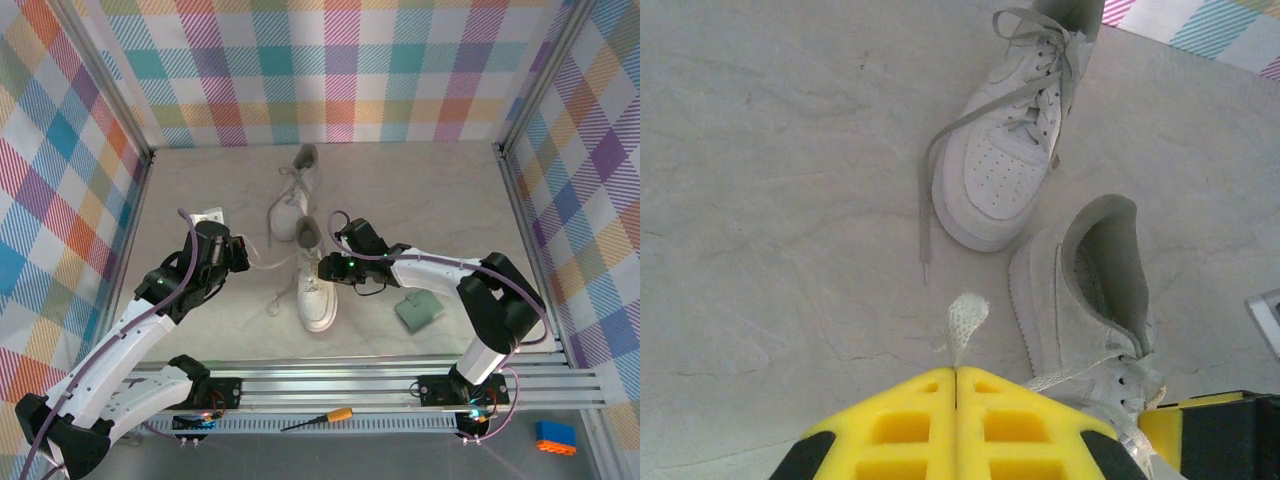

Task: Tie the shoes

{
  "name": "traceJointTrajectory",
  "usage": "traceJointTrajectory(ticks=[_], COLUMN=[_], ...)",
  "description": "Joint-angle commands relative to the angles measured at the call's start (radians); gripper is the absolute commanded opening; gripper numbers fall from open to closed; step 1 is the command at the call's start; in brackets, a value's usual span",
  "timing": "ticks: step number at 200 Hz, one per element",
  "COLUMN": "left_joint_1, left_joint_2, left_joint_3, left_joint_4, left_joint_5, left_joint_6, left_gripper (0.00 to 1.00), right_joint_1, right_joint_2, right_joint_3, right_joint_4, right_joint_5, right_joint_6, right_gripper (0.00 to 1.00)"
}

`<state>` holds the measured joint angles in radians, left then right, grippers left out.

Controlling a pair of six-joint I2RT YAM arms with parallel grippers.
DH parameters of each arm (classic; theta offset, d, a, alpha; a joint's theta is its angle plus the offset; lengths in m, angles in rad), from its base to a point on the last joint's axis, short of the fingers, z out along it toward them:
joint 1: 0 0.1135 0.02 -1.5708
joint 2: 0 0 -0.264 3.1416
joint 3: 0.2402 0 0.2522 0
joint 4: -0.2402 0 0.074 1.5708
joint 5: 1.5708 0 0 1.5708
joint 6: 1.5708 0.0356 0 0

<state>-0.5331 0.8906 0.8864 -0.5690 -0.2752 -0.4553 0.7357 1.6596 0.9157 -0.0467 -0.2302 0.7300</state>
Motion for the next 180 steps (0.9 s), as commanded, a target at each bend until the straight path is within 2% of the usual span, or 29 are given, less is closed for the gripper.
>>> traceJointTrajectory(ticks=[1, 58, 84, 112, 145, 180], left_joint_1=[-0.013, -0.038, -0.093, -0.169, -0.253, -0.316], left_joint_2=[-0.018, -0.044, -0.054, -0.067, -0.103, -0.138], left_joint_3=[-0.003, 0.001, 0.005, -0.015, -0.05, -0.067], left_joint_4=[0.005, -0.025, -0.058, -0.066, -0.051, 0.024], left_joint_5=[-0.023, -0.048, -0.104, -0.157, -0.229, -0.22], left_joint_6=[0.007, 0.001, -0.014, -0.029, -0.039, 0.021], left_gripper=[0.0, 0.0, 0.0, 0.0, 0.0, 0.0], right_joint_1=[-0.004, -0.004, -0.004, -0.004, -0.004, -0.016], right_joint_2=[0.02, -0.126, -0.204, -0.229, -0.182, -0.102], right_joint_3=[0.005, 0.012, 0.062, 0.13, 0.226, 0.312], right_joint_4=[0.018, -0.066, -0.122, -0.135, -0.16, -0.151], right_joint_5=[-0.018, 0.051, 0.036, -0.034, -0.041, -0.05], right_joint_6=[0.022, -0.009, -0.041, -0.05, -0.042, 0.011], right_gripper=[0.29, 0.0, 0.0, 0.0, 0.0, 0.0])
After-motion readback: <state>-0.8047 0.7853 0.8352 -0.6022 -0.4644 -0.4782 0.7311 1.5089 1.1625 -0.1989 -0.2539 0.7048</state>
